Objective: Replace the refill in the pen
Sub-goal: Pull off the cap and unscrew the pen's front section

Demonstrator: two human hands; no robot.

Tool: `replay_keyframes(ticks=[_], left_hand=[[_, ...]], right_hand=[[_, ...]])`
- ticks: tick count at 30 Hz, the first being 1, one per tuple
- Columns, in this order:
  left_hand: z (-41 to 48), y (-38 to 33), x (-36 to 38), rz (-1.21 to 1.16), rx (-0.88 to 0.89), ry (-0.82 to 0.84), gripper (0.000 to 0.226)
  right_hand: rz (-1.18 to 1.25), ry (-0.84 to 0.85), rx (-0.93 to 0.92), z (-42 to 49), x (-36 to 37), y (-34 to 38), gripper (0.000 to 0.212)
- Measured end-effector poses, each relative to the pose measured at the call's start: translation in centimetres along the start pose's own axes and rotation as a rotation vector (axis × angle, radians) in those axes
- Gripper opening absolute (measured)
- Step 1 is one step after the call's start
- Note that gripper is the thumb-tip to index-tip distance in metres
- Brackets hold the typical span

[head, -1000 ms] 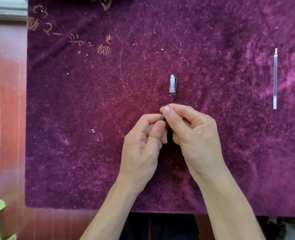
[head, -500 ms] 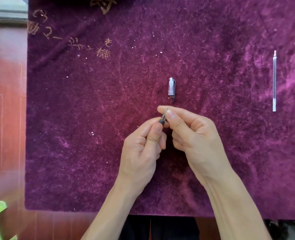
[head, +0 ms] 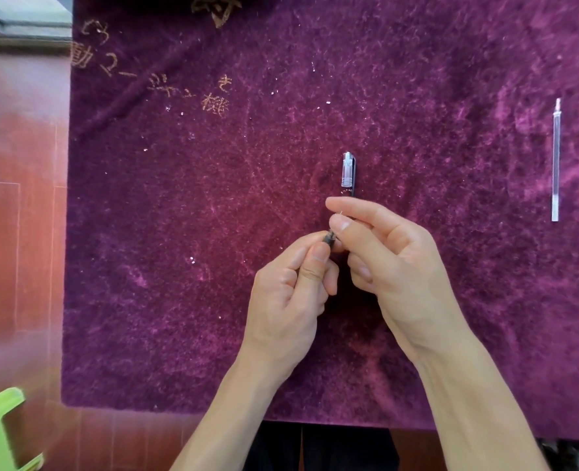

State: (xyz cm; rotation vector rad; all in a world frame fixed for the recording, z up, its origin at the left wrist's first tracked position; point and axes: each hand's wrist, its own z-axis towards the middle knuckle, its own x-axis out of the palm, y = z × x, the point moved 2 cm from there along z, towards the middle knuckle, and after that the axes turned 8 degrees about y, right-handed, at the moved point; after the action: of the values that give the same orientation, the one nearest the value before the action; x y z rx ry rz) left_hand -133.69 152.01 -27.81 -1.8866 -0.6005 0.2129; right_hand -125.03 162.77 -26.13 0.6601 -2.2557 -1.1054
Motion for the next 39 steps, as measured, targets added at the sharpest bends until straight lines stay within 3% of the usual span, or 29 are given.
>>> replay_keyframes(ticks=[3, 9, 15, 18, 23, 32, 37, 39], left_hand=[[0.03, 0.02, 0.0, -0.01, 0.0, -0.011, 0.032], [-0.02, 0.04, -0.02, -0.01, 0.018, -0.002, 0.03], [-0.02, 0.08, -0.03, -0.029, 0.03, -0.004, 0.03], [-0.02, 0.12, -0.04, -0.044, 0.025, -0.011, 0.03], [0.01, 0.16, -0.02, -0.057, 0.029, -0.01, 0.028], [-0.09, 0.18, 0.0, -0.075, 0.032, -0.007, 0.028], [-0.08, 0.31, -0.05, -0.087, 0.031, -0.004, 0.028], [-0.1, 0.35, -0.02, -0.1, 0.032, 0.0, 0.028]], right_hand=[[-0.019, -0.036, 0.005, 0.19, 0.15, 0.06, 0.032], [-0.05, -0.01, 0.008, 0.33, -0.4, -0.31, 0.01], [-0.083, 0.039, -0.008, 0.45, -0.24, 0.18, 0.015], [-0.031, -0.004, 0.0, 0.42, -0.12, 0.33, 0.031], [-0.064, 0.025, 0.012, 0.24, -0.68, -0.09, 0.01], [0.01, 0.017, -0.009, 0.28, -0.34, 0.41, 0.031], [-0.041, 0.014, -0.004, 0.39, -0.61, 0.19, 0.005], [-0.038, 0.009, -0.007, 0.42, -0.57, 0.29, 0.006]])
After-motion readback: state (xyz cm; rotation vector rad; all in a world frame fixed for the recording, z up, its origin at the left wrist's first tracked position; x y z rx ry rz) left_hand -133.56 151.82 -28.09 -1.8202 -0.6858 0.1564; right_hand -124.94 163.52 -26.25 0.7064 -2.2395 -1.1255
